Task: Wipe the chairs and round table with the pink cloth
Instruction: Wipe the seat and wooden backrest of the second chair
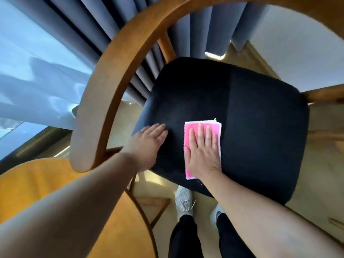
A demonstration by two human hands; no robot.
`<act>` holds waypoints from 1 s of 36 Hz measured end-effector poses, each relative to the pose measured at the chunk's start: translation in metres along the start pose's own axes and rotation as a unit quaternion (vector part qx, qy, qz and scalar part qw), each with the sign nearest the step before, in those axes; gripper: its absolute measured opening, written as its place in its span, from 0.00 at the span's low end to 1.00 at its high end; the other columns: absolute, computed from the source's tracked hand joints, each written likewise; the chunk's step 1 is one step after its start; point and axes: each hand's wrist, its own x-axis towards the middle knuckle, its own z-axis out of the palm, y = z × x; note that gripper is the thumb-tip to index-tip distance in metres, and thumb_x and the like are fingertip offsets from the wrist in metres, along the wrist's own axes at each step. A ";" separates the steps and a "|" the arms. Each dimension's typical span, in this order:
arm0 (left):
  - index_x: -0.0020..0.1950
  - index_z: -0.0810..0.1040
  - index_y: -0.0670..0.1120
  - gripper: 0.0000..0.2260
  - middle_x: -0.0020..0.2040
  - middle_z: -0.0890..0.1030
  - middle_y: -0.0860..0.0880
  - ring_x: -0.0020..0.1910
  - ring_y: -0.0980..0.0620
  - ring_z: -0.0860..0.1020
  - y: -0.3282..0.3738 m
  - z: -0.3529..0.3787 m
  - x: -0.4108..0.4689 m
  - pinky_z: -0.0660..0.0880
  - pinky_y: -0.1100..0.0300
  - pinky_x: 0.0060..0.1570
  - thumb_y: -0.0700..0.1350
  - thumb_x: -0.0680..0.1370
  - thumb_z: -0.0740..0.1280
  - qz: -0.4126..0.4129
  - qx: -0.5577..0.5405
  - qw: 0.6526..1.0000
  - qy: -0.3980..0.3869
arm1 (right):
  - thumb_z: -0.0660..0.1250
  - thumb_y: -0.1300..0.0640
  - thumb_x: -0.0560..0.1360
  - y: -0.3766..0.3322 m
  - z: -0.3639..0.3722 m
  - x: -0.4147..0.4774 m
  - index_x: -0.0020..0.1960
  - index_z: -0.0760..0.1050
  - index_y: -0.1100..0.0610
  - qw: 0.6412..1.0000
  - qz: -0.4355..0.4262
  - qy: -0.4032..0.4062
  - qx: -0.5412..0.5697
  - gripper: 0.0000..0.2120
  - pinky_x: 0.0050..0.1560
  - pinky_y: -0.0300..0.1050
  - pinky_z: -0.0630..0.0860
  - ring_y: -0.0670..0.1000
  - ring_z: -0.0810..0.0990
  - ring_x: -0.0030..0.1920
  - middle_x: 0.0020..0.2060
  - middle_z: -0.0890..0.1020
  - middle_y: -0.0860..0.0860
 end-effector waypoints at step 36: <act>0.77 0.43 0.51 0.42 0.77 0.38 0.50 0.75 0.43 0.39 0.055 0.060 0.052 0.44 0.43 0.71 0.43 0.68 0.61 -0.031 -0.073 0.995 -0.064 | 0.39 0.43 0.79 0.084 -0.012 0.023 0.79 0.45 0.56 0.990 0.138 0.003 -0.016 0.32 0.76 0.59 0.40 0.63 0.45 0.78 0.79 0.49 0.59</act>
